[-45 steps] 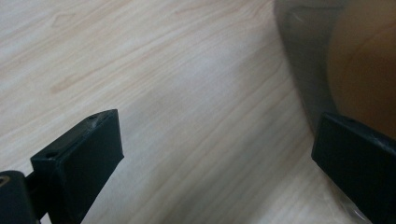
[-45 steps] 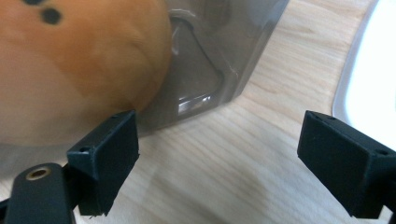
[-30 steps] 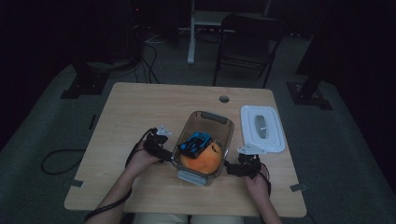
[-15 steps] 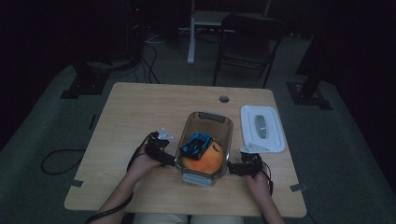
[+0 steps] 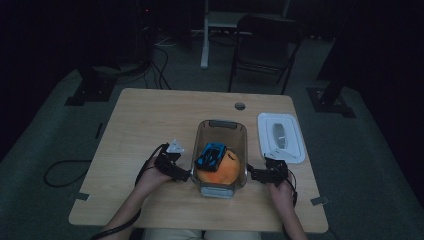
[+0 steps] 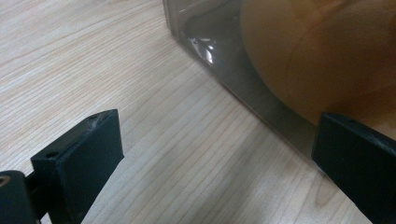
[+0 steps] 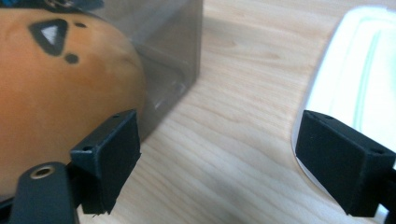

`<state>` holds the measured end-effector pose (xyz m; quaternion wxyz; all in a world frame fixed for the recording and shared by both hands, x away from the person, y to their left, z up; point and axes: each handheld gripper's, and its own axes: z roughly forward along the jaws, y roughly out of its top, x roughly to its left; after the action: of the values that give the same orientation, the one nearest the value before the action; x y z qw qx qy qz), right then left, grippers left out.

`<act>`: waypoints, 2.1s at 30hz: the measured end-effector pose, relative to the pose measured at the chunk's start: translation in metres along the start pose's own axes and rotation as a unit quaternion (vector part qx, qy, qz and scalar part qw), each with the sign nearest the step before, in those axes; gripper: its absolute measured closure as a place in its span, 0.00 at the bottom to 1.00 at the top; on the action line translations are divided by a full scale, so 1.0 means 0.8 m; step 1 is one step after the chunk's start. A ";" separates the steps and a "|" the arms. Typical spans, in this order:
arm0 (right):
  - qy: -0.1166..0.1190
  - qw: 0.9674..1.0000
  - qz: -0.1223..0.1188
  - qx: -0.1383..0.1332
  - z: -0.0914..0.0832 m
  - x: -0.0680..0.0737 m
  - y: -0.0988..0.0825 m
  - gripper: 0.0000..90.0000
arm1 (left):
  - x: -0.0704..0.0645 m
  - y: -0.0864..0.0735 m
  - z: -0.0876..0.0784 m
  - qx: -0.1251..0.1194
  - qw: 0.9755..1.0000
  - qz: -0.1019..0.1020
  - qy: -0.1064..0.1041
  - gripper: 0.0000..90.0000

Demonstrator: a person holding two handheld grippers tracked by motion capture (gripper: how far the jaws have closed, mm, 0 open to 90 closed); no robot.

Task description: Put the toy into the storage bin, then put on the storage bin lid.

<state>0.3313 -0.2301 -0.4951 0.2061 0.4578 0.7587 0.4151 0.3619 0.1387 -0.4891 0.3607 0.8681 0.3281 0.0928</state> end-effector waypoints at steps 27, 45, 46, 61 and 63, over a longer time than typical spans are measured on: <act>-0.160 0.982 0.085 0.046 0.018 -0.112 0.037 0.36 | 0.004 -0.010 0.011 -0.038 0.999 0.029 0.007 0.00; -0.149 0.979 0.104 0.088 0.048 -0.137 0.038 0.75 | -0.004 -0.010 0.021 -0.022 0.999 0.038 0.014 0.00; -0.148 0.980 0.103 0.086 0.044 -0.135 0.038 0.75 | -0.005 -0.010 0.021 -0.021 0.999 0.037 0.012 0.00; -0.131 0.987 0.094 0.017 -0.054 -0.082 0.038 0.75 | -0.015 -0.005 0.026 -0.015 0.998 0.054 0.008 0.00; -0.124 0.988 0.091 0.000 -0.072 -0.072 0.043 0.75 | -0.017 -0.004 0.028 -0.013 0.998 0.057 0.008 0.00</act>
<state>0.3377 -0.2972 -0.4380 0.2597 0.5728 0.6829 0.3718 0.3588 0.1189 -0.5062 0.3637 0.8799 0.2793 0.1243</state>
